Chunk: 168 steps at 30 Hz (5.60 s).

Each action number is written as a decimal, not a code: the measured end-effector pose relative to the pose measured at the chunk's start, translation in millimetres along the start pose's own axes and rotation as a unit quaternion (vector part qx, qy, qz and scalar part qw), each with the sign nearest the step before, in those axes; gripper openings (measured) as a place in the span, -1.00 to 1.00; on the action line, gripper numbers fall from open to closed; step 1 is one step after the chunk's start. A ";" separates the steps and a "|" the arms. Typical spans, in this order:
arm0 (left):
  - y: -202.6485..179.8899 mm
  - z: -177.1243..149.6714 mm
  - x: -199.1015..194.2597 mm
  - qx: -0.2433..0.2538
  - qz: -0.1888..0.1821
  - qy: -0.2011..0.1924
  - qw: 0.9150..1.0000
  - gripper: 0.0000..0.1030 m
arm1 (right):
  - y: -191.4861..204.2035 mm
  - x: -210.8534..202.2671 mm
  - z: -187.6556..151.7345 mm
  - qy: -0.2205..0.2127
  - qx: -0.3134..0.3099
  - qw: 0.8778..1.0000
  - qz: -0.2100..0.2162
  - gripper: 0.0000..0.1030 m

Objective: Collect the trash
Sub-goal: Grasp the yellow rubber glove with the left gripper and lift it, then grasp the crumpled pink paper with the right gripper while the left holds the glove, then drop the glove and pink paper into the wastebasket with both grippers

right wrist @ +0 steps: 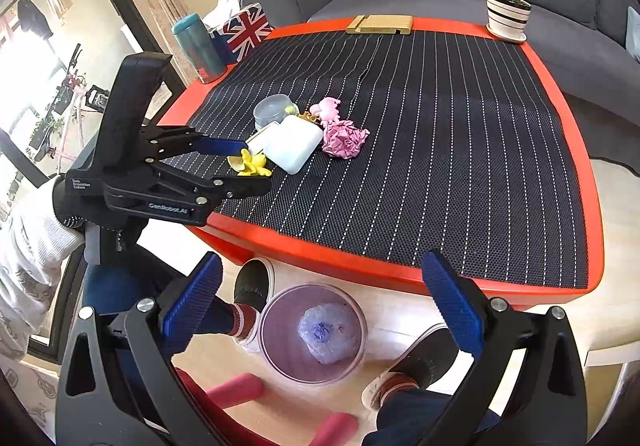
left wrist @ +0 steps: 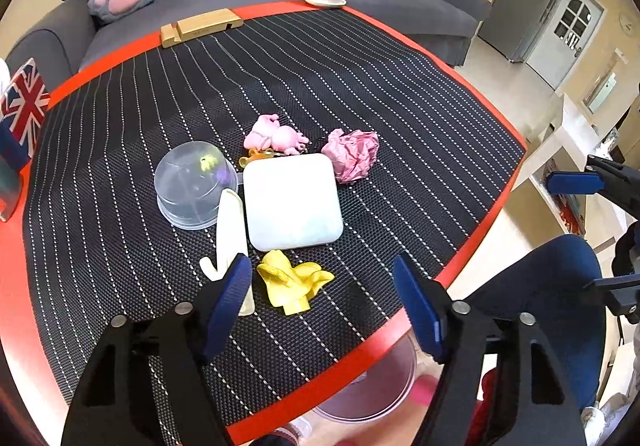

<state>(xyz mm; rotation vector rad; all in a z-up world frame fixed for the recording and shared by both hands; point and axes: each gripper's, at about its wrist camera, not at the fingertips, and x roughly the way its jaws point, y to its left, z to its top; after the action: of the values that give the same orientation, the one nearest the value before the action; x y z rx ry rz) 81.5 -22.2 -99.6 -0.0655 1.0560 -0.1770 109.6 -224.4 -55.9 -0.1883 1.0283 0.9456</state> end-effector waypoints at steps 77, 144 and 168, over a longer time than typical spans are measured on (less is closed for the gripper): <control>21.6 -18.8 -64.2 -0.046 0.009 -0.063 0.997 -0.29 | 0.0 100.1 95.0 0.073 -0.161 0.984 -0.027 -0.30; -71.6 -98.1 -116.9 -0.007 -0.027 -0.088 0.996 -0.29 | 64.3 -28.5 -41.6 -0.013 -0.061 0.998 0.006 0.81; -61.7 -95.6 -124.2 -0.040 -0.013 -0.115 0.993 0.84 | 60.2 -32.7 -40.7 -0.019 -0.050 0.999 0.007 0.82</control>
<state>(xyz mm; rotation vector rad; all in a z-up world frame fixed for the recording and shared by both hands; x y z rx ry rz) -68.3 -58.1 -31.4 -0.1684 0.8328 -0.1472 32.8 -228.8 -35.0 -0.2460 0.9483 1.0116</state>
